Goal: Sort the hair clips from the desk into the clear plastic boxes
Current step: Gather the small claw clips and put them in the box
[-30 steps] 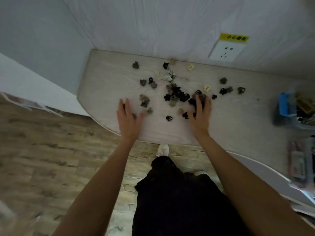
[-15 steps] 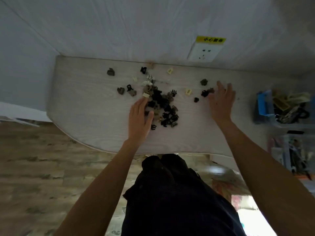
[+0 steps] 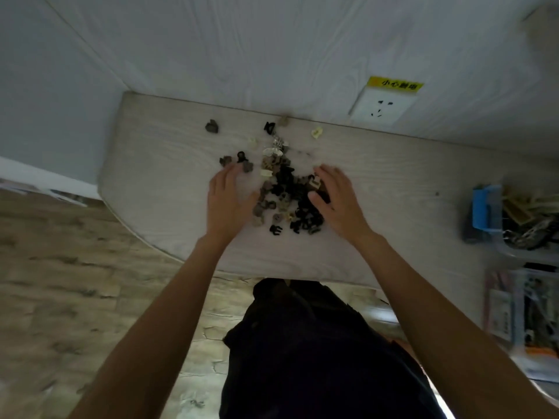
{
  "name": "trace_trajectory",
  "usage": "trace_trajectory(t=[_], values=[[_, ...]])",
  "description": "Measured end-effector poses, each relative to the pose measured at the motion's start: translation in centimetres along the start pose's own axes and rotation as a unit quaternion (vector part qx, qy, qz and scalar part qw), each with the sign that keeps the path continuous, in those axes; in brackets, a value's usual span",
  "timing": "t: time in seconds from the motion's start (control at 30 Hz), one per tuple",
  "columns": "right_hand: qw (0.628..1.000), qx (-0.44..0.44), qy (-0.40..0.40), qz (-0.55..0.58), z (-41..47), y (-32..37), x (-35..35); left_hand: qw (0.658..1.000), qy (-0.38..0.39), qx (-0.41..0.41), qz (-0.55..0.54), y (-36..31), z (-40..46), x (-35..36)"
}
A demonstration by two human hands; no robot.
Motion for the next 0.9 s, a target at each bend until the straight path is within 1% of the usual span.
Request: trace_trajectory(t=[0.1, 0.17, 0.27, 0.4, 0.53, 0.6, 0.7, 0.8, 0.9], values=[[0.995, 0.011, 0.024, -0.093, -2.6, -1.0, -0.2, 0.998, 0.041, -0.025, 0.028, -1.0, -3.2, 1.1], [0.992, 0.039, 0.055, -0.109, -3.9, -1.0, 0.8, 0.995, 0.079, -0.055, 0.025, -1.3, -5.0, 2.2], [0.993, 0.065, 0.047, -0.091, -4.3, 0.2, 2.2, 0.990, 0.109, -0.093, -0.008, -1.5, -5.6, 3.9], [0.996, 0.065, 0.019, -0.064, -3.6, 1.7, 3.4, 0.992, 0.104, -0.058, -0.031, -3.0, -4.8, 4.8], [0.998, 0.064, -0.013, -0.020, -3.3, 2.3, 2.6, 0.990, 0.099, -0.054, -0.086, -3.0, -4.6, 4.4], [0.998, 0.066, -0.006, -0.004, -3.1, 2.6, 2.4, 0.981, 0.113, -0.073, -0.138, -2.7, -4.4, 4.4], [0.996, 0.088, 0.005, 0.034, -2.6, 2.7, 2.4, 0.958, 0.142, -0.115, -0.223, -2.1, -3.9, 5.0], [0.992, 0.104, -0.003, 0.066, -2.4, 2.7, 2.3, 0.952, 0.150, -0.089, -0.251, -2.7, -3.7, 5.3], [0.990, 0.096, -0.011, 0.104, -2.6, 3.1, 2.2, 0.931, 0.156, -0.080, -0.321, -3.0, -4.0, 5.8]])
Point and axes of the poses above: each hand's wrist, its own z-axis towards the middle knuckle, its own x-axis out of the palm, y = z × x, the point moved 8 cm from there along z, towards the middle knuckle, and after that the axes turned 11 degrees about -z, right-handed, at the moved point
